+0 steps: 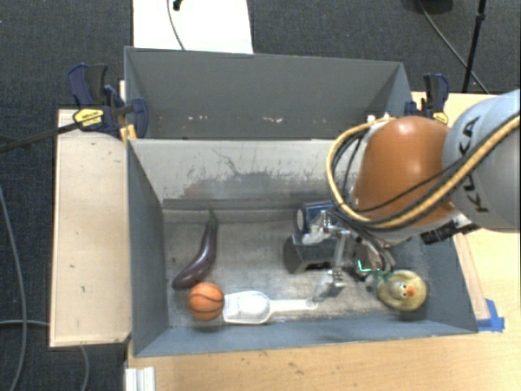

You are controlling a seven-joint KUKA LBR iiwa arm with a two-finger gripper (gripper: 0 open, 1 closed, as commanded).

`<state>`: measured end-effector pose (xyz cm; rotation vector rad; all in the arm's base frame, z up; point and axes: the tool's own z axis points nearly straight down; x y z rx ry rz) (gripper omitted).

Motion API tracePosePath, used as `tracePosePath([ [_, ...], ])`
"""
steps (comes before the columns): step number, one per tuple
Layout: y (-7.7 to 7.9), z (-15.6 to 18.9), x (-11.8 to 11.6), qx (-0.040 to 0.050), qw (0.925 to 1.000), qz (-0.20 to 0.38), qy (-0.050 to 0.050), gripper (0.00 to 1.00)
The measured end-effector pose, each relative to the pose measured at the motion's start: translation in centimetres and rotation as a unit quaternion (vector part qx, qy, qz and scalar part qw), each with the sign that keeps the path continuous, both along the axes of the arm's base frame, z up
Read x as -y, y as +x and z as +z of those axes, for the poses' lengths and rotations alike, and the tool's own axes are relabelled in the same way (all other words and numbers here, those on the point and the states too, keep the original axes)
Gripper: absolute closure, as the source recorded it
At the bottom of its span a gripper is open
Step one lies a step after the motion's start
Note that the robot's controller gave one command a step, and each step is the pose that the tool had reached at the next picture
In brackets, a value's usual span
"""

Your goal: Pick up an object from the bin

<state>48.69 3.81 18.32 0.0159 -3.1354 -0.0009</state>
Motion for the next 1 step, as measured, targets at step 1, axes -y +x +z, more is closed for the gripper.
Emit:
tracePosePath([
  [1, 0.18, 0.39, 0.02, 0.0042, 1.0000, -0.001, 0.000, 0.00],
])
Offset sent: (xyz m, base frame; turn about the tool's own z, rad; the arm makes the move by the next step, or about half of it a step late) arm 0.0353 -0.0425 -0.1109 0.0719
